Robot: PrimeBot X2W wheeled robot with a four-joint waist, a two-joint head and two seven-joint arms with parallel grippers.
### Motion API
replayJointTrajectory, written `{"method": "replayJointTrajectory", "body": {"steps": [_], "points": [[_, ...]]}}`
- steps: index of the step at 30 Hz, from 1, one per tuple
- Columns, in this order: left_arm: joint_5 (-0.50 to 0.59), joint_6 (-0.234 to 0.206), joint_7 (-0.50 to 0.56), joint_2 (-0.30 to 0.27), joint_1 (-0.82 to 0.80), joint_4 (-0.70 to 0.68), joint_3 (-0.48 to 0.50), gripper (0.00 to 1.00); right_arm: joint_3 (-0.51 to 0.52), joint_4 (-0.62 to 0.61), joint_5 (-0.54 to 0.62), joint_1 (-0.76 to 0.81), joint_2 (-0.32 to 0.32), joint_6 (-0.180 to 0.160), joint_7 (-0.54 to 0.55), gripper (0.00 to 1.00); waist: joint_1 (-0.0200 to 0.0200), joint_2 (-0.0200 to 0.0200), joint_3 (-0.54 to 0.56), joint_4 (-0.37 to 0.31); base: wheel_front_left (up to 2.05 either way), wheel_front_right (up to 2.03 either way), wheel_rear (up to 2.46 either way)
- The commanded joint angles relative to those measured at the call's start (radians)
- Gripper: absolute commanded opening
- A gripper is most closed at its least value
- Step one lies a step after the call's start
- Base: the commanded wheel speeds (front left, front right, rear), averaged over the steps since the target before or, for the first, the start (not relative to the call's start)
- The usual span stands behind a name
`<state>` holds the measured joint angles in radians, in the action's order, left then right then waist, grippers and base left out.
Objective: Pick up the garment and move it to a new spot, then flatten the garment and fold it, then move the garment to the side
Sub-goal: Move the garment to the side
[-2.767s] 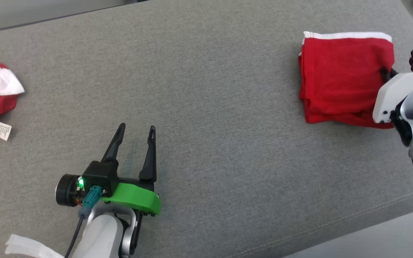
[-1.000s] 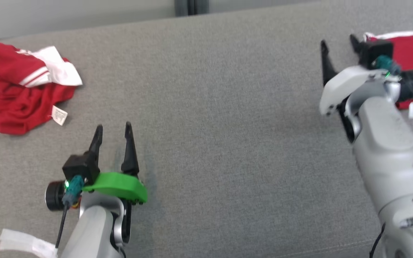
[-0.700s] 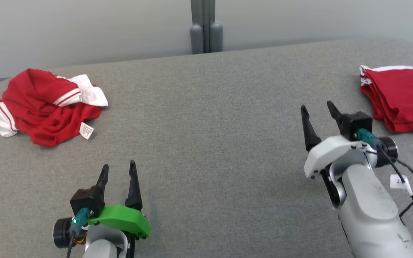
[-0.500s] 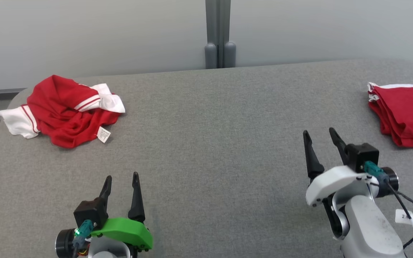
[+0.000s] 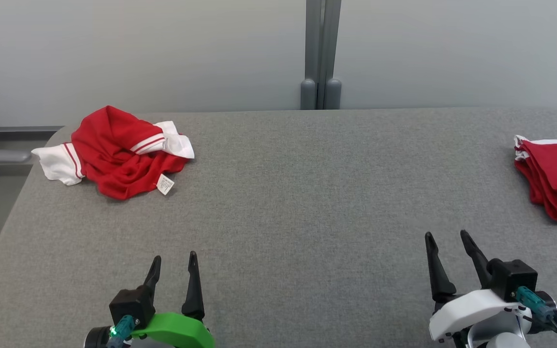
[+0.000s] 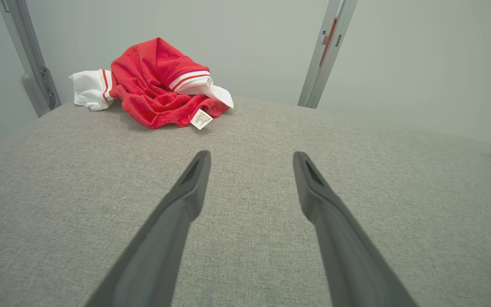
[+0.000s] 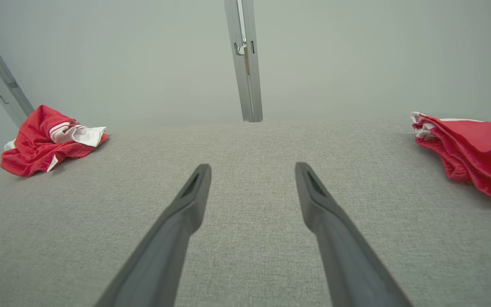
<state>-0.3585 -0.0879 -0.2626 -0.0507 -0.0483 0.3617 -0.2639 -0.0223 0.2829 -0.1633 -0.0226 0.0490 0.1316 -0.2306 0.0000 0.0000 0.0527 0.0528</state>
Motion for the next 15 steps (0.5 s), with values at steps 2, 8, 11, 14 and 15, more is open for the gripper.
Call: {"method": "replayJointTrajectory", "body": {"steps": [2,8,11,14,15], "points": [[-0.005,0.001,-0.003,-0.001,0.012,-0.004,-0.002,1.00,-0.001,-0.020,-0.007,0.028,0.003,-0.002,0.008,1.00,0.0000,0.0000,0.004,-0.001,0.00,0.00,0.00],[-0.005,0.004,-0.003,-0.001,0.000,-0.007,-0.003,1.00,-0.010,-0.052,-0.016,0.048,0.003,-0.002,0.022,1.00,0.0000,0.0000,0.006,-0.006,0.00,0.00,0.00],[-0.003,0.005,-0.003,0.000,-0.002,-0.009,-0.005,1.00,-0.009,-0.061,-0.017,0.055,0.003,-0.002,0.027,1.00,0.0000,0.0000,0.005,-0.006,0.00,0.00,0.00],[-0.002,0.008,-0.003,0.000,-0.003,-0.011,-0.006,1.00,-0.008,-0.066,-0.017,0.056,0.003,-0.002,0.028,1.00,0.0000,0.0000,0.003,-0.007,0.00,0.00,0.00],[-0.001,0.007,-0.003,-0.001,-0.004,-0.010,-0.006,1.00,-0.008,-0.067,-0.018,0.056,0.003,-0.002,0.029,1.00,0.0000,0.0000,0.003,-0.007,0.00,0.00,0.00]]}}
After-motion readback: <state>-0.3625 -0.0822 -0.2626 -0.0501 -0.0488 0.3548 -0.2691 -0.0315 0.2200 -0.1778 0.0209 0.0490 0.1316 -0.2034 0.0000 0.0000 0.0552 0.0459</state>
